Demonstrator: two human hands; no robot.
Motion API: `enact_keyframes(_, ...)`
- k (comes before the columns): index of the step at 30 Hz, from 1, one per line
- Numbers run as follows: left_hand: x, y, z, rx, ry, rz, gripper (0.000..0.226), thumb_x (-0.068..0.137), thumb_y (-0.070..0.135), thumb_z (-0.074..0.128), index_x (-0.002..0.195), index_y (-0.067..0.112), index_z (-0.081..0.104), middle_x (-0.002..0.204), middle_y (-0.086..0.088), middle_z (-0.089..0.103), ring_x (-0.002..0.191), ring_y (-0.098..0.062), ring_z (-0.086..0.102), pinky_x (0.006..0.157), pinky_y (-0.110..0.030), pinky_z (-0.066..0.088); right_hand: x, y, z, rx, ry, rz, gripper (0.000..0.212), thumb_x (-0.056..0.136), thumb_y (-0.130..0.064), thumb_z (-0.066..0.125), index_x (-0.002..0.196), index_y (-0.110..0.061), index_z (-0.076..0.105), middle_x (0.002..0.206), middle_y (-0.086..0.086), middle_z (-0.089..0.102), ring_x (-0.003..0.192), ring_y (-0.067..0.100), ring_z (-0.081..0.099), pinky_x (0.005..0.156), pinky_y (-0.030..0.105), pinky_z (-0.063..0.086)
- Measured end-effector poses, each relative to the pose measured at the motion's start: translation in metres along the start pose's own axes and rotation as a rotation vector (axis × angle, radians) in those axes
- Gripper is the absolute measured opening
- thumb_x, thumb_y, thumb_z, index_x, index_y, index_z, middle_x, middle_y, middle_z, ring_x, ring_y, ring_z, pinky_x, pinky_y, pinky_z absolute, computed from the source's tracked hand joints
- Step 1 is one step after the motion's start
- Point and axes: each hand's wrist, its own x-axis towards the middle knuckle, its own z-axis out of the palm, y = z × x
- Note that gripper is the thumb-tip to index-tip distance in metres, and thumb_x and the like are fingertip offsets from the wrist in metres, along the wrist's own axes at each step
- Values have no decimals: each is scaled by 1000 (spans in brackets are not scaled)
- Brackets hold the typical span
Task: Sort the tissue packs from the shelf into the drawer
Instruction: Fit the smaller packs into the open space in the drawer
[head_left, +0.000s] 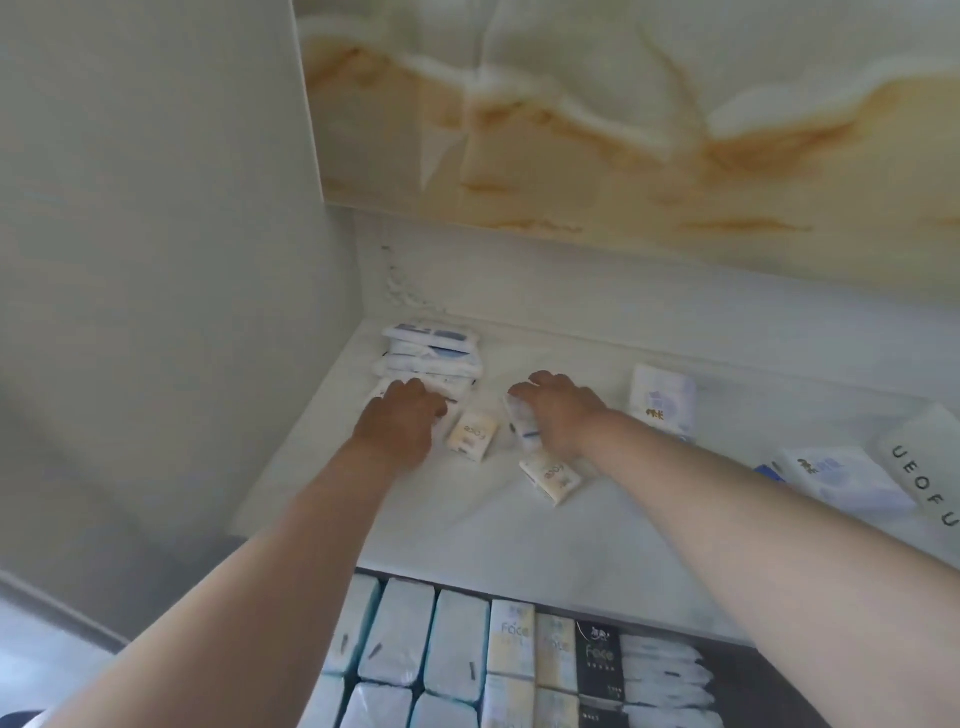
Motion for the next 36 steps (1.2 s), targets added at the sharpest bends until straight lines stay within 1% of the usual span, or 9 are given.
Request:
enact_keyframes(6, 8, -7, 17, 51, 60, 2, 40, 94, 17, 47, 133, 24, 46, 138, -2, 43, 124, -24, 42, 92, -33, 37, 26, -2, -1, -58, -146, 69, 88, 91, -26, 64, 157, -37, 6, 150, 8, 32, 139, 31, 30, 109, 51, 30)
enact_keyframes(11, 6, -7, 9, 326, 40, -60, 43, 98, 28, 41, 140, 20, 41, 138, -8, 43, 126, -26, 42, 99, -36, 34, 21, -2, -12, -385, 6, 21, 60, 84, -40, 67, 139, -29, 44, 133, 8, 43, 129, 29, 32, 109, 51, 22)
enact_keyframes(14, 0, -13, 2, 353, -9, -102, 36, 98, 28, 42, 133, 20, 47, 135, -8, 48, 123, -25, 45, 101, -37, 33, 15, -2, -23, -401, 100, -13, 40, 87, -32, 65, 126, -24, 56, 128, 6, 46, 128, 27, 35, 116, 59, 8)
enact_keyframes(18, -11, -23, -1, 172, -55, -132, 27, 98, 31, 45, 122, 20, 53, 145, -8, 37, 132, -26, 35, 106, -40, 33, 1, -13, -40, -136, 269, -28, 30, 85, -20, 58, 113, -23, 49, 87, -7, 55, 103, 21, 57, 119, 54, 2)
enact_keyframes(22, -24, -24, -9, 90, -117, -191, 26, 94, 33, 50, 114, 17, 50, 122, -7, 52, 112, -26, 51, 92, -36, 41, -11, -34, -55, 133, 432, -45, 33, 83, -18, 54, 116, -18, 48, 74, -7, 52, 83, 24, 59, 106, 42, 29)
enact_keyframes(25, -36, -31, -12, 24, -110, -291, 42, 88, 44, 58, 115, 16, 43, 115, -8, 53, 106, -27, 55, 83, -35, 44, -18, -58, -61, 627, 407, 30, 52, 86, -20, 57, 135, -15, 40, 88, -3, 58, 79, 22, 57, 74, 33, 41)
enact_keyframes(29, -47, -43, -15, -338, -137, -499, 48, 96, 27, 53, 133, 5, 32, 122, -16, 56, 102, -32, 61, 69, -33, 49, -13, -97, -54, 1186, 184, 250, 54, 82, -17, 57, 133, -8, 43, 112, 10, 60, 93, 25, 60, 63, 28, 44)
enact_keyframes(33, -51, -50, -24, -441, 3, -521, 30, 102, 27, 35, 125, 9, 42, 120, -18, 59, 97, -35, 64, 74, -36, 53, -8, -127, -24, 1287, 25, 227, 32, 81, -5, 54, 112, -7, 61, 107, 17, 67, 94, 32, 68, 73, 38, 58)
enact_keyframes(36, -51, -56, -25, -475, -42, -433, 58, 94, 54, 46, 144, 27, 34, 138, -12, 44, 116, -32, 55, 94, -39, 48, -2, -137, -8, 1153, -29, 192, 41, 85, -12, 68, 123, -9, 56, 113, 13, 64, 101, 31, 67, 76, 40, 60)
